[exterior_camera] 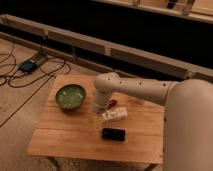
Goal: Stand the bottle upright
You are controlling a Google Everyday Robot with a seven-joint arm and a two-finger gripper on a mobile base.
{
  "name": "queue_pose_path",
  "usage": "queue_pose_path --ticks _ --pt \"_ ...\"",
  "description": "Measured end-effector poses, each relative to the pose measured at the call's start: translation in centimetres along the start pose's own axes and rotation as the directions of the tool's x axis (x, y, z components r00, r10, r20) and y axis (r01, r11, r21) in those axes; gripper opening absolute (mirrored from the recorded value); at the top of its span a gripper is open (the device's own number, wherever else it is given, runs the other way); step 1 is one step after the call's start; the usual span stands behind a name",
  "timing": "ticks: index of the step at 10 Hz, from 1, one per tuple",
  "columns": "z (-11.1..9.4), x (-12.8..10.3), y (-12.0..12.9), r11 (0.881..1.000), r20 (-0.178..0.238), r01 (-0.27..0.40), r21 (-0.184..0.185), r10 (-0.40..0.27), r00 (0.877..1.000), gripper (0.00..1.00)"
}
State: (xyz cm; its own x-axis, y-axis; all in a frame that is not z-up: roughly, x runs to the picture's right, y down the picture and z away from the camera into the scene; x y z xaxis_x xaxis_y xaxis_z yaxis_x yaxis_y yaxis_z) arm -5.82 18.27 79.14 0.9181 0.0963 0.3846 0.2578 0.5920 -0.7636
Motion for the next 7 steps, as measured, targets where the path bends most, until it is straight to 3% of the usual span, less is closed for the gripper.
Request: queue_pose_path --ticks 7 --pt "2.1 4.4 -2.8 0.999 -0.004 -0.016 -0.051 0.016 1.000 0.77"
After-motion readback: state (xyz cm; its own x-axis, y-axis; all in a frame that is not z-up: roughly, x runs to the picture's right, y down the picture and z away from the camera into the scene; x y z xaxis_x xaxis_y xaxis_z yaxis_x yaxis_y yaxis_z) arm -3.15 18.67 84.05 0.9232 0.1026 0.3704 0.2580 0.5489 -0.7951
